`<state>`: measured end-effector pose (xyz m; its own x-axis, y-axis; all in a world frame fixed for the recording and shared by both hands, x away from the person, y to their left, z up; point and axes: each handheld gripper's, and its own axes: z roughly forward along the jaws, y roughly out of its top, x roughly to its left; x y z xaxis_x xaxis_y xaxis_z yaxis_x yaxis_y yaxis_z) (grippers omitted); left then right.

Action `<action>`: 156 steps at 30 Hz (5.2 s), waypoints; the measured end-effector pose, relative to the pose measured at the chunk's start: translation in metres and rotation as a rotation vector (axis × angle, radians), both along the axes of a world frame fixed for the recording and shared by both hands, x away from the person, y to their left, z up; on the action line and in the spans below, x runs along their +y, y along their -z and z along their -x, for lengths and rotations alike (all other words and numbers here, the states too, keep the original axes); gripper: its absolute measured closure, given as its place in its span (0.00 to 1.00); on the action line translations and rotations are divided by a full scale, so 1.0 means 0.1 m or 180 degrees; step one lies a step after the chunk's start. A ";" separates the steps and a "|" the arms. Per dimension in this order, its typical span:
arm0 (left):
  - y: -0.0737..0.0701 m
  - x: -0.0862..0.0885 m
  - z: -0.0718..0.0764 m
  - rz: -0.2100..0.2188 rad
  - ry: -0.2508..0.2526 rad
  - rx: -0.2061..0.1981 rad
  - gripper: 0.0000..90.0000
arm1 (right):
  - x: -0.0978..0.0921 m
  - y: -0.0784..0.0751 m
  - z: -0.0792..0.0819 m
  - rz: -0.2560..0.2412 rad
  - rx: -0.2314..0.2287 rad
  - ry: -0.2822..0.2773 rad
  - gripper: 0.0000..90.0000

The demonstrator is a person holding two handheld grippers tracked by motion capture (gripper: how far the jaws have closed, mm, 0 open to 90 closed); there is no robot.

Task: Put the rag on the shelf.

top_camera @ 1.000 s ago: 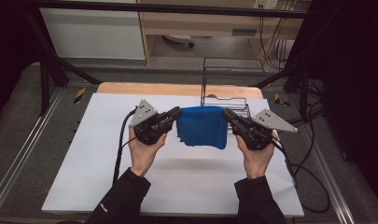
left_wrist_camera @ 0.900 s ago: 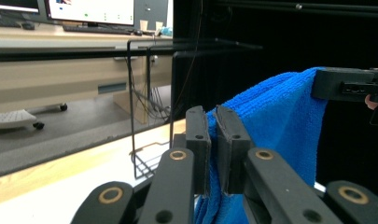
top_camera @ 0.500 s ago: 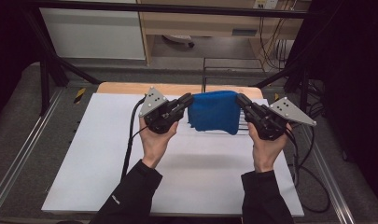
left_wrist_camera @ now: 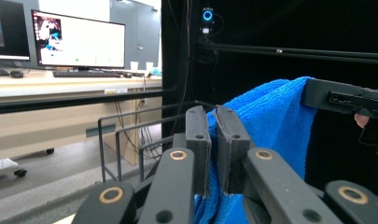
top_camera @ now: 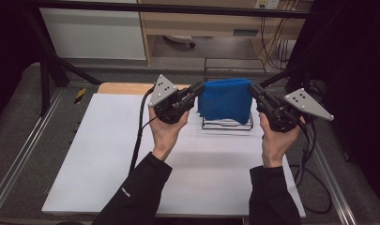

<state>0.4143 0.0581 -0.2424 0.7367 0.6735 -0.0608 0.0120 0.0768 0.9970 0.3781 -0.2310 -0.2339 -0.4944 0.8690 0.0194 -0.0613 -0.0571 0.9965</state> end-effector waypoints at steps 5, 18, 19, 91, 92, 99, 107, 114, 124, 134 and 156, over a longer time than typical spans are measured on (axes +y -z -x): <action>-0.11 -0.08 -0.05 0.0025 -0.0004 -0.0054 0.94 | -0.05 -0.11 -0.03 -0.0015 -0.0039 0.0040 0.96; -0.38 -0.28 -0.17 0.0057 0.0003 -0.0211 0.94 | -0.22 -0.35 -0.10 -0.0098 -0.0151 0.0133 0.96; -0.39 -0.29 -0.18 0.0056 0.0010 -0.0210 0.94 | -0.23 -0.37 -0.11 -0.0100 -0.0159 0.0142 0.96; -0.34 -0.50 -1.09 -0.0246 -0.0135 -0.0197 0.94 | -0.45 -0.33 -1.15 0.0089 0.0131 0.0118 0.95; -0.32 -0.51 -1.09 -0.0256 -0.0139 -0.0212 0.94 | -0.45 -0.31 -1.14 0.0090 0.0138 0.0116 0.95; -0.26 -0.51 -1.05 -0.0331 -0.0092 -0.0225 0.94 | -0.50 -0.18 -1.08 0.0049 0.0214 0.0072 0.95; -0.19 -0.49 -0.97 -0.0407 0.0008 -0.0229 0.94 | -0.53 -0.10 -1.00 0.0065 0.0258 0.0013 0.95; -0.11 -0.47 -0.92 -0.0486 0.0125 -0.0158 0.94 | -0.55 -0.05 -0.94 0.0134 0.0323 -0.0018 0.94; -0.07 -0.45 -0.82 -0.0557 0.0261 -0.0076 0.94 | -0.59 0.05 -0.87 0.0206 0.0500 -0.0073 0.93; 0.03 -0.45 -0.78 -0.0613 0.0336 0.0094 0.94 | -0.61 0.16 -0.87 0.0246 0.0583 -0.0122 0.93; -0.23 -0.37 -0.77 -0.0567 0.0470 0.0394 0.89 | -0.64 0.29 -0.85 0.0409 0.0631 -0.0256 0.93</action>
